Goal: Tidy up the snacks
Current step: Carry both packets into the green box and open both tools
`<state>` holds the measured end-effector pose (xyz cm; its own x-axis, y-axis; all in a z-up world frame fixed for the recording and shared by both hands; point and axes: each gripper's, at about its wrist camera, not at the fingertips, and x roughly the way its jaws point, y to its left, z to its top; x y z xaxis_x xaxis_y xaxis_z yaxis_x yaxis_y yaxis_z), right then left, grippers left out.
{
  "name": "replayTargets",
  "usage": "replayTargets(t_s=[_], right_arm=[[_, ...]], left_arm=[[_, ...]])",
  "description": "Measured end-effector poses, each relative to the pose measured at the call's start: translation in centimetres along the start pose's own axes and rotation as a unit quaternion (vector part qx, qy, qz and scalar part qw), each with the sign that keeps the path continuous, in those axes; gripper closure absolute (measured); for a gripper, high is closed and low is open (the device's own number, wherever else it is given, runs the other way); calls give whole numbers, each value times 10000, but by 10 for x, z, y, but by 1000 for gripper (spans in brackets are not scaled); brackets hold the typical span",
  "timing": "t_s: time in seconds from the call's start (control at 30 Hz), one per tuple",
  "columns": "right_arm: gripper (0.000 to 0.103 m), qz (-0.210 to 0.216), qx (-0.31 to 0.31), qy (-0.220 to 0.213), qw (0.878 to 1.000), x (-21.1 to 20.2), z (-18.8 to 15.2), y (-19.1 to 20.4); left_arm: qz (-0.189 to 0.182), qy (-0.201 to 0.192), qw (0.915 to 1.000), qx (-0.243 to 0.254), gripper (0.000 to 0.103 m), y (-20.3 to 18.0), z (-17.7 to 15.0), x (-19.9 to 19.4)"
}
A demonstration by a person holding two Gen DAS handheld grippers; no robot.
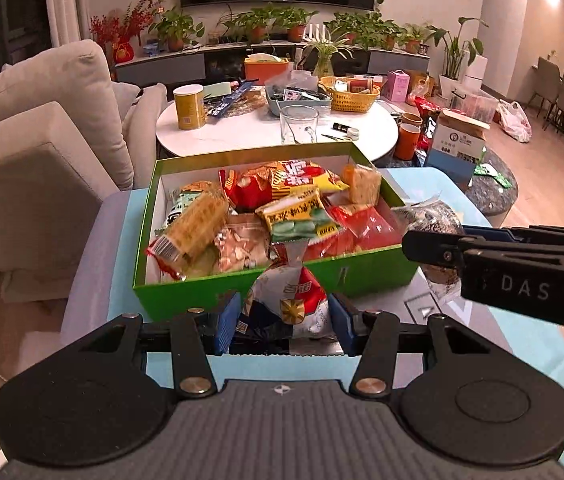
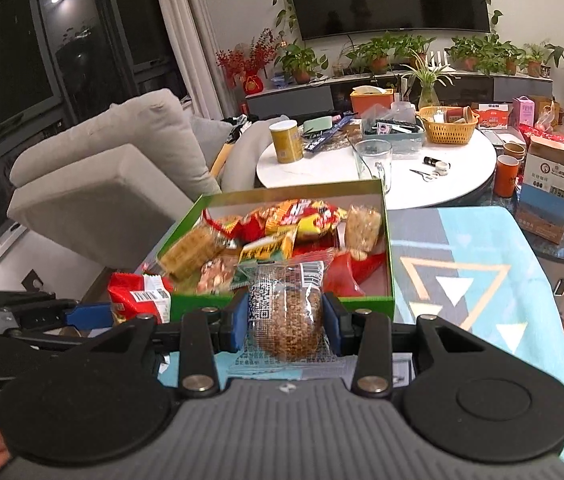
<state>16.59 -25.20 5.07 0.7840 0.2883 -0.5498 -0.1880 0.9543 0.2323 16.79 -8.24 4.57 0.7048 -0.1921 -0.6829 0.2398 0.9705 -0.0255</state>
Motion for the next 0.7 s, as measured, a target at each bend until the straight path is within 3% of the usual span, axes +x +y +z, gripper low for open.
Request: replayTargets(t_s=[0.37, 0.7], right_arm=[[56, -75, 256, -86, 9996, 31, 27, -14], [56, -124, 403, 34, 9991, 59, 31, -28]], left_arm=[[22, -56, 10000, 32, 57, 0, 37, 34], [122, 98, 9999, -49, 57, 10, 53, 71]])
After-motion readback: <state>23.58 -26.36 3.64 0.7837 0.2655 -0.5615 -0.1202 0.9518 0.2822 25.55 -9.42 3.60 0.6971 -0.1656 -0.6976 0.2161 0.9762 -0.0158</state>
